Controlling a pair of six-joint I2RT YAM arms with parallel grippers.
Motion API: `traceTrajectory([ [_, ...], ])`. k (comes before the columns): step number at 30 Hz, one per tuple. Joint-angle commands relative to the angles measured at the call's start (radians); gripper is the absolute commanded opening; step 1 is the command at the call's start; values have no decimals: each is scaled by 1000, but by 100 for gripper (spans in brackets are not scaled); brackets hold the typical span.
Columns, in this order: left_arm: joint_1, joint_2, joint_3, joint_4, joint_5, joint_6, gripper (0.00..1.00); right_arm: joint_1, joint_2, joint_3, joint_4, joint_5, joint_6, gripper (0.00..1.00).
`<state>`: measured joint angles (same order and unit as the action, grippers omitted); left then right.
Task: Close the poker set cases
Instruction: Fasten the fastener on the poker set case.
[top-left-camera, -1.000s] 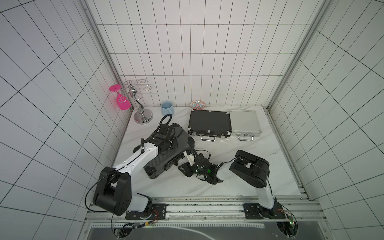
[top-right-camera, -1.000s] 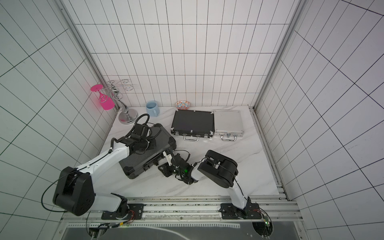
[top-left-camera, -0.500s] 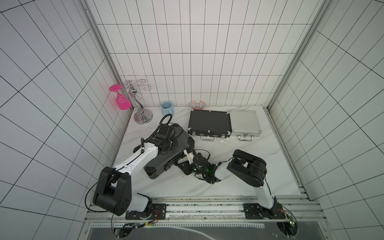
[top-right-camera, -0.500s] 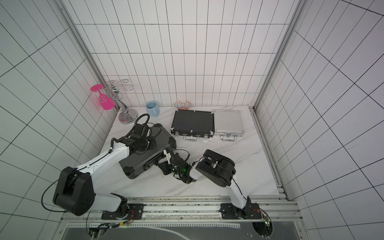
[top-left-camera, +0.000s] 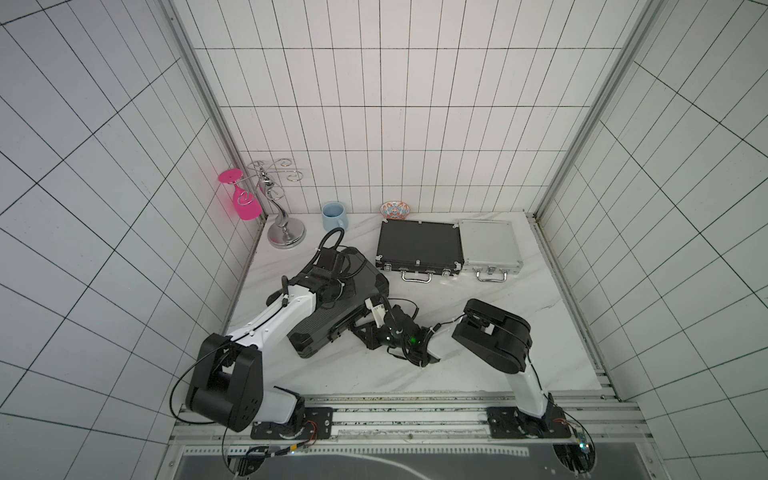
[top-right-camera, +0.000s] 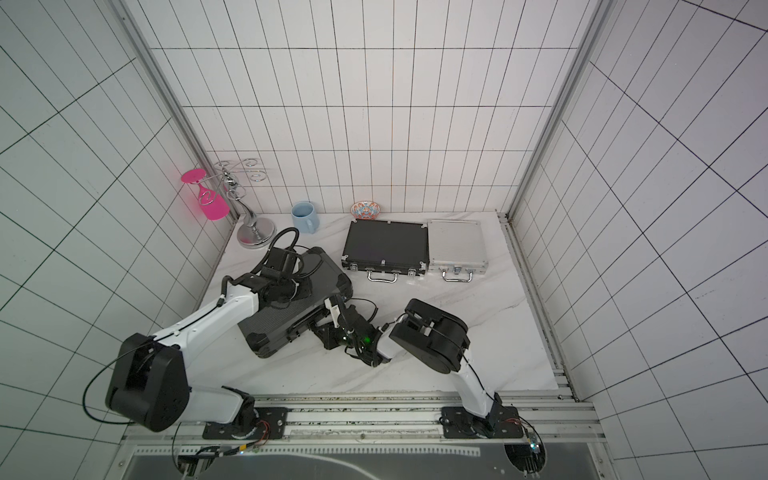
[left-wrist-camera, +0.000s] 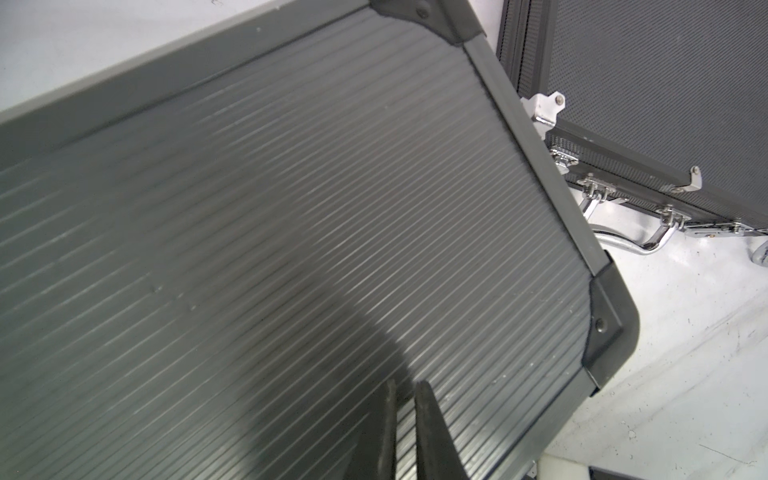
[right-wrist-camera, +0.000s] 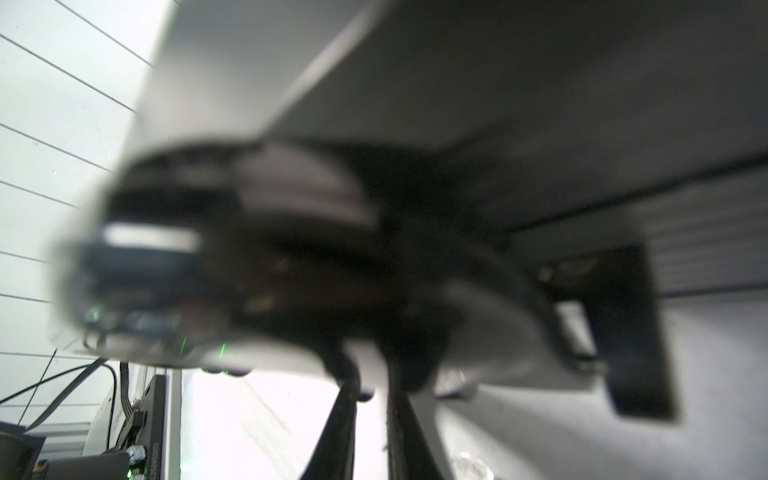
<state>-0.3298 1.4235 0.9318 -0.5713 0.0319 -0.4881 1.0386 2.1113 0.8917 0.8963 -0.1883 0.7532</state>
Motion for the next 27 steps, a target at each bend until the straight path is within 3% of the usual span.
traceTrajectory([
  [1,7,123,-119,-276,5,8,13,-8,68,98,-102,47,26,13],
  [17,6,160,-119,-289,25,20,13,-36,136,223,-248,71,86,4],
  [27,-9,194,-117,-294,39,26,13,-38,112,181,-176,127,127,3],
])
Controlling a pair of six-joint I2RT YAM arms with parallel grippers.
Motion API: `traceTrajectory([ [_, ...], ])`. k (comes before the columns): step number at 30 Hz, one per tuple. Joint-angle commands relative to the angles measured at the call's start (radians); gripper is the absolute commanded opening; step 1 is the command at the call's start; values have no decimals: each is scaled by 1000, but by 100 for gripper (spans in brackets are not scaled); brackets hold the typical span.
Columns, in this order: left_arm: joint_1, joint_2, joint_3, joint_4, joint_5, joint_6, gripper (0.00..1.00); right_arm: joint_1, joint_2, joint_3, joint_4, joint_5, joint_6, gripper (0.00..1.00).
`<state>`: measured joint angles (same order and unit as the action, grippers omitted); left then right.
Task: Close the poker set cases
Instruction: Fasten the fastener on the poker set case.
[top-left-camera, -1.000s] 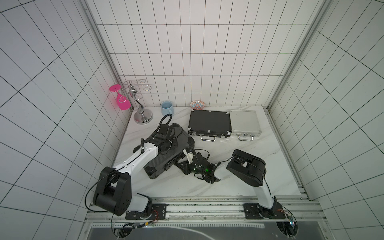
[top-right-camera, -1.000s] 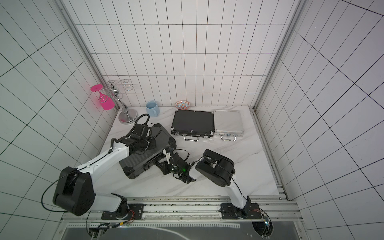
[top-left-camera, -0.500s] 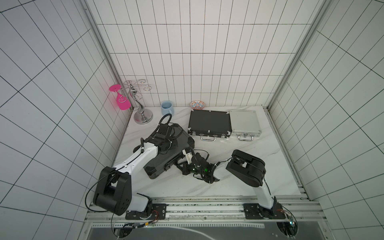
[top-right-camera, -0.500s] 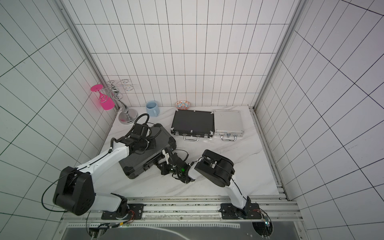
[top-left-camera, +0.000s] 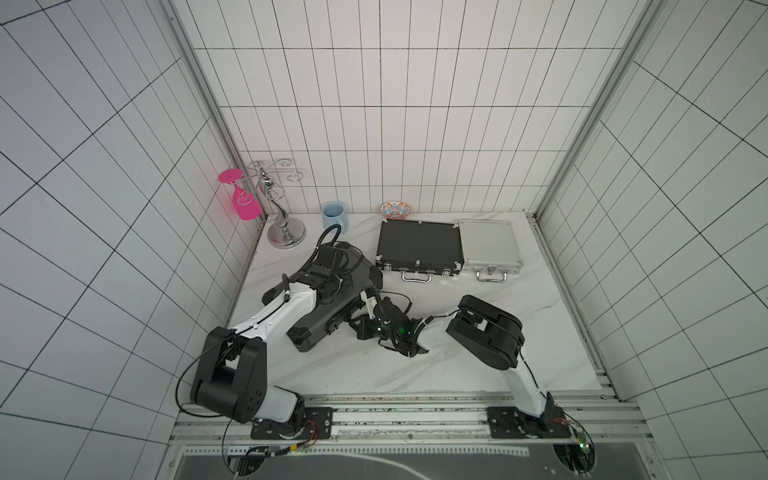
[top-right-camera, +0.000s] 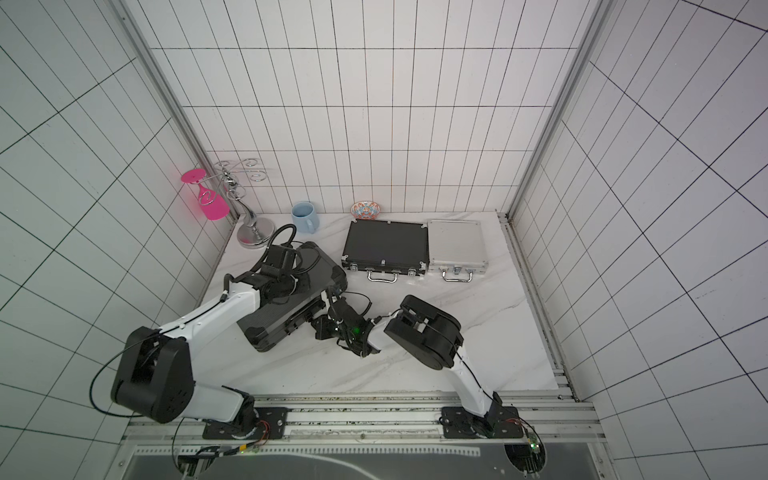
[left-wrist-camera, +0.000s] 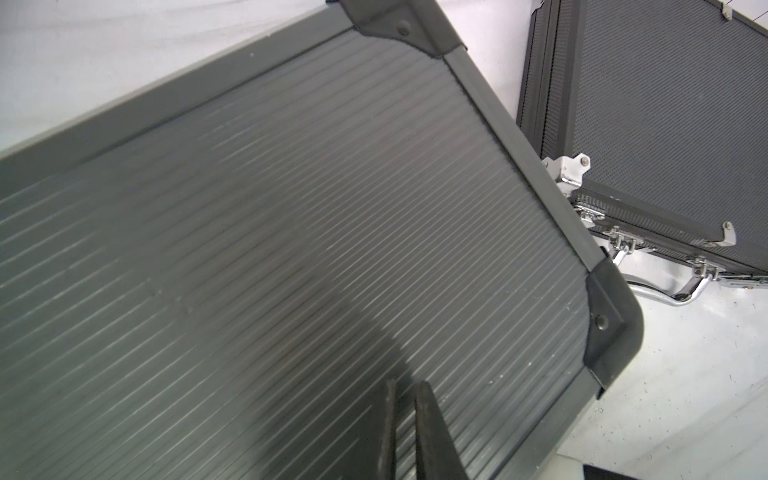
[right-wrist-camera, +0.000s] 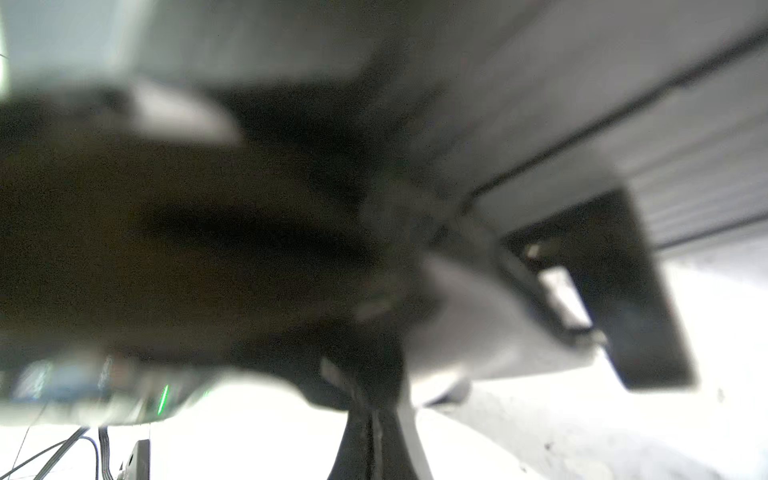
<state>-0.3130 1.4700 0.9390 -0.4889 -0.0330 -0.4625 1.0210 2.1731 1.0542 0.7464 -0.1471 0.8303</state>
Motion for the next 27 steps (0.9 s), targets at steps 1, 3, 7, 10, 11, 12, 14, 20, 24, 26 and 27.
traceTrajectory([
  [1,-24,148,-124,-379,110,1,13,-21,44,12,-21,112,60,3],
  [3,-23,151,-120,-388,113,2,13,-18,46,10,10,150,83,1],
  [7,-23,158,-115,-401,104,3,13,-15,50,19,75,245,143,0],
  [10,-26,178,-114,-404,109,6,13,-14,54,39,102,281,168,0],
  [11,-26,181,-113,-405,111,7,13,-13,56,51,98,287,170,0],
  [12,-26,185,-113,-406,113,8,13,-13,57,65,86,290,171,0],
  [14,-26,192,-112,-410,104,7,13,-9,60,82,75,304,171,0],
  [20,-32,205,-112,-408,117,12,13,-29,88,125,55,209,144,0],
  [24,-32,194,-111,-413,109,7,13,-37,111,182,-4,166,117,0],
  [26,-37,199,-112,-412,114,8,13,-42,125,200,-27,146,114,0],
  [27,-40,202,-112,-412,117,9,13,-46,133,202,-25,135,122,0],
])
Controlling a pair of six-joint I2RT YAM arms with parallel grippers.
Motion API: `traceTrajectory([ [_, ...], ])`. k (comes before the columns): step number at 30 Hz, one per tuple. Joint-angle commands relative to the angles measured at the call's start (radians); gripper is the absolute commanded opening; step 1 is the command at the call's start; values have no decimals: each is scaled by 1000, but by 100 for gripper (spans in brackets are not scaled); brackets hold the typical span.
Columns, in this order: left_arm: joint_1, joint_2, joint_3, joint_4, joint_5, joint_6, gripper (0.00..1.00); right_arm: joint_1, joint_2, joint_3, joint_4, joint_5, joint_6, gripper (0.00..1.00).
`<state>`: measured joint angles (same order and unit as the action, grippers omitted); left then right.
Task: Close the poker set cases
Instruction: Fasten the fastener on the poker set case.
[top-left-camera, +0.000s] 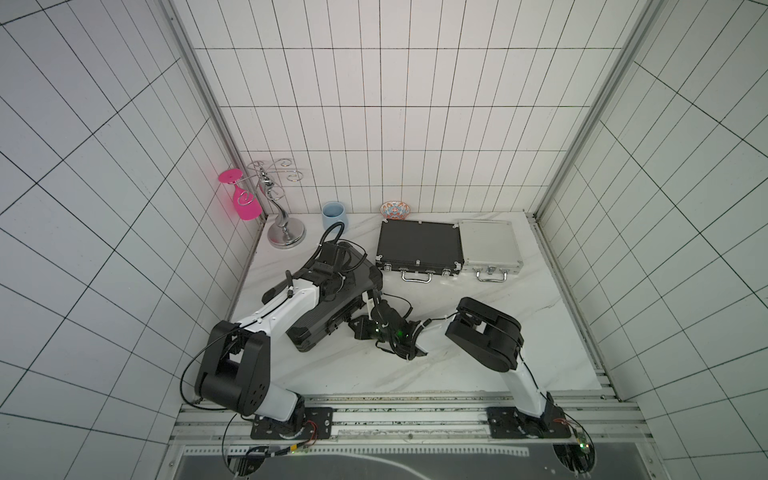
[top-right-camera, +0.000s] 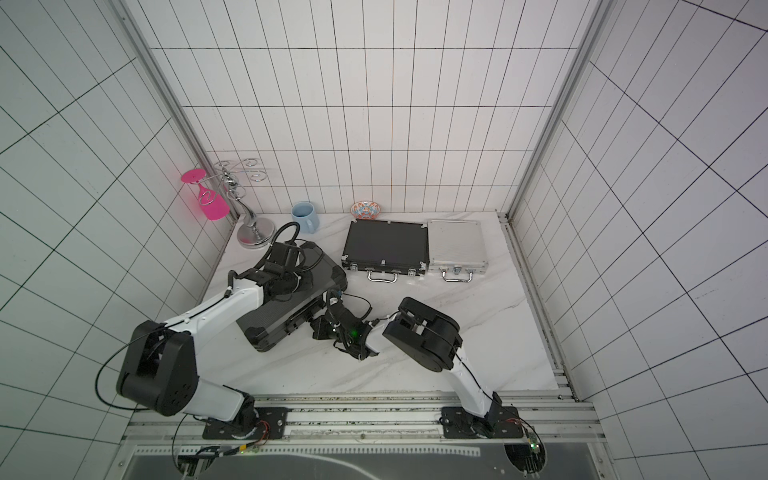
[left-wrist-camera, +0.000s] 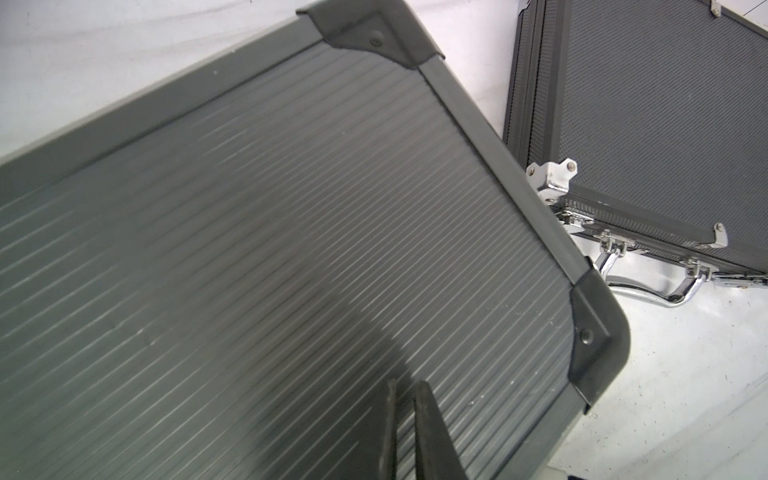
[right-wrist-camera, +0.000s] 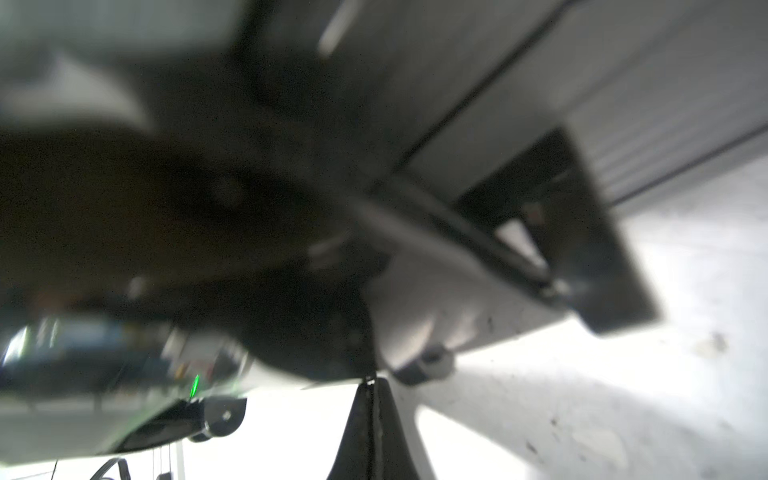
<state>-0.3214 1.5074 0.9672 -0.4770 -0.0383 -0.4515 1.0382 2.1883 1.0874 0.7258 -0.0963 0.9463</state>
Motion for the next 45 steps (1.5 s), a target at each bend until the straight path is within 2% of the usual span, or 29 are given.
traceTrajectory([
  [1,-33,168,-140,-422,125,-2,13,-63,122,167,2,81,13,0],
  [4,-33,178,-140,-423,127,-2,13,-63,157,182,12,91,38,0],
  [8,-35,169,-140,-421,126,-2,13,-65,151,114,134,129,68,0],
  [15,-4,145,-138,-419,126,-2,13,-77,-43,-128,275,181,30,1],
  [20,32,62,-92,-458,75,15,19,-83,-124,-188,266,137,-24,3],
  [25,33,53,-43,-470,85,20,30,-81,-115,-172,284,39,-65,16],
  [28,43,44,10,-475,77,27,35,-56,-106,-146,245,51,-119,22],
  [32,105,64,76,-489,69,61,35,-14,-85,-129,229,89,-319,16],
  [35,134,76,56,-460,95,51,32,-2,-53,-85,209,79,-447,11],
  [40,159,81,12,-403,127,25,29,7,8,-14,204,70,-518,5],
  [45,167,88,-12,-389,151,23,29,17,39,58,152,97,-622,3],
])
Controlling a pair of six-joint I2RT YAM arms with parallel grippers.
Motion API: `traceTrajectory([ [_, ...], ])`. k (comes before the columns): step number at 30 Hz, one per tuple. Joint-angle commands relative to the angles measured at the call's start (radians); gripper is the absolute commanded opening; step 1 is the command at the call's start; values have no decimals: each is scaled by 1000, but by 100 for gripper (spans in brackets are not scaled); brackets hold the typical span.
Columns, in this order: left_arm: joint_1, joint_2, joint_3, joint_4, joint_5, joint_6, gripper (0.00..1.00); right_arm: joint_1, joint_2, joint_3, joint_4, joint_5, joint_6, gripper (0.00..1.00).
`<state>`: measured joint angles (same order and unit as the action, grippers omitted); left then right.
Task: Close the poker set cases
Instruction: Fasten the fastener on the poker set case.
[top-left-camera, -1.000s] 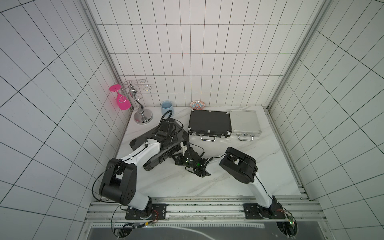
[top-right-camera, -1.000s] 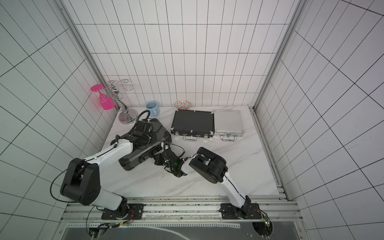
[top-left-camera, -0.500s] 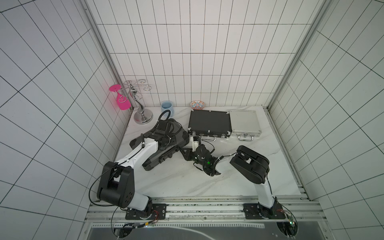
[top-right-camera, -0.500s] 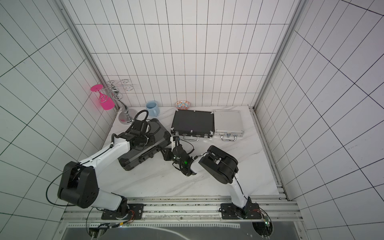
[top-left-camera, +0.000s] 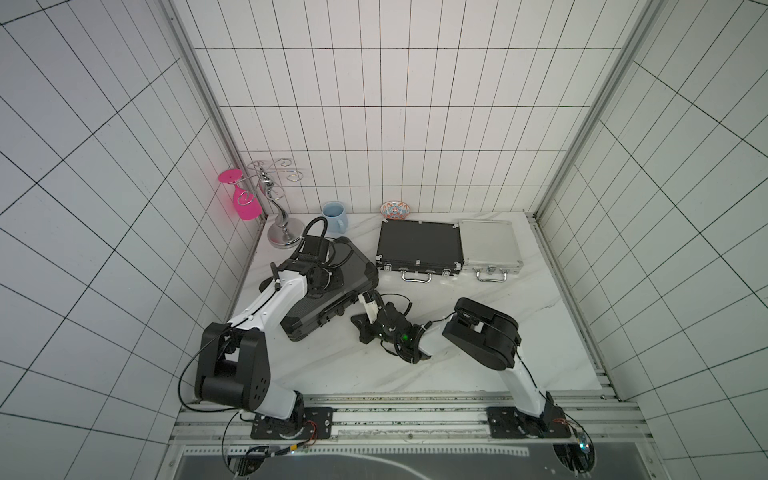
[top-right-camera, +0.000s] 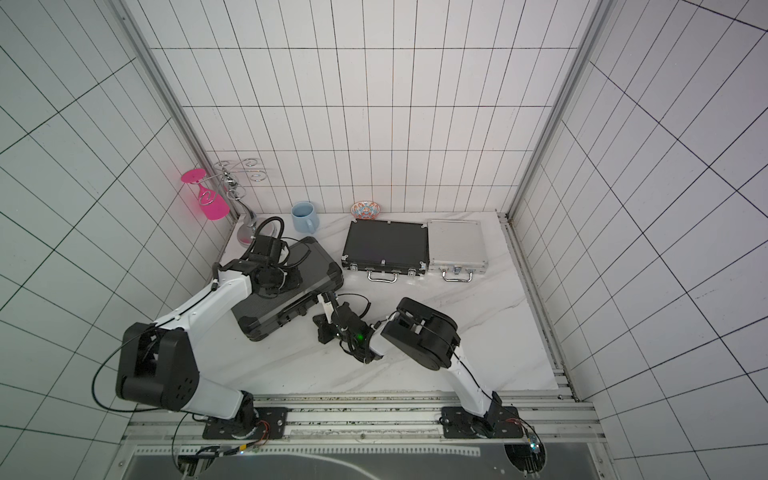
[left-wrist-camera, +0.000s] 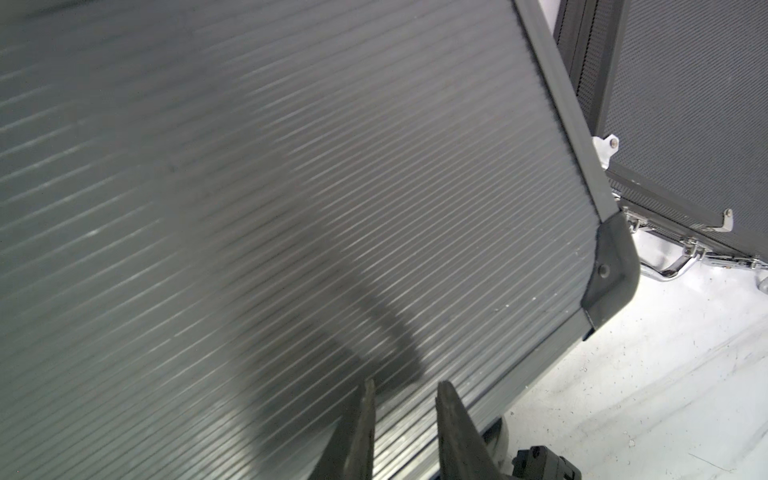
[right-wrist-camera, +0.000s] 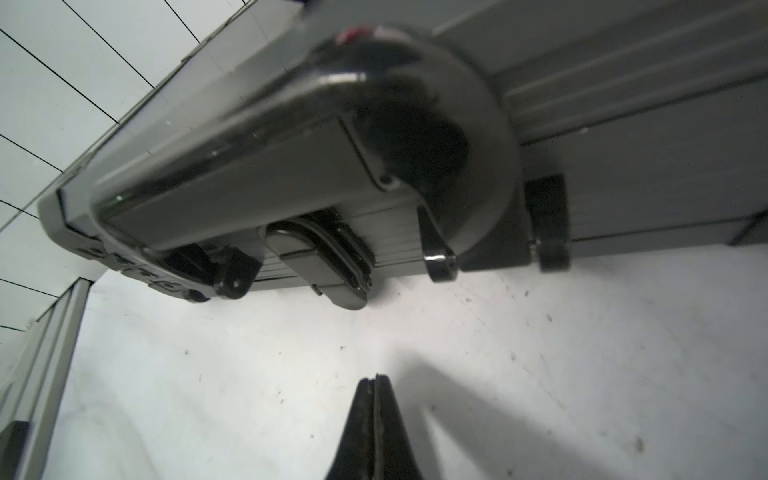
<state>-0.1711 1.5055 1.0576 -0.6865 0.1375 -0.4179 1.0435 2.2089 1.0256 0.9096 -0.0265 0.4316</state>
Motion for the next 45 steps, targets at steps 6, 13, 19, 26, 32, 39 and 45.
traceTrajectory([
  [6,53,90,-146,-158,13,-7,28,35,60,176,-50,72,-253,1],
  [13,56,86,-146,-155,15,-8,28,49,76,204,-85,110,-295,0],
  [19,56,85,-151,-161,16,-7,28,50,103,251,-111,140,-299,0],
  [26,57,87,-172,-164,27,-4,27,48,139,312,-158,194,-292,0],
  [32,62,85,-170,-165,22,-1,27,48,83,203,-58,193,-301,0],
  [39,63,82,-152,-177,11,0,27,49,46,105,16,194,-292,0],
  [45,62,78,-160,-173,7,-4,27,47,32,90,10,216,-284,0],
])
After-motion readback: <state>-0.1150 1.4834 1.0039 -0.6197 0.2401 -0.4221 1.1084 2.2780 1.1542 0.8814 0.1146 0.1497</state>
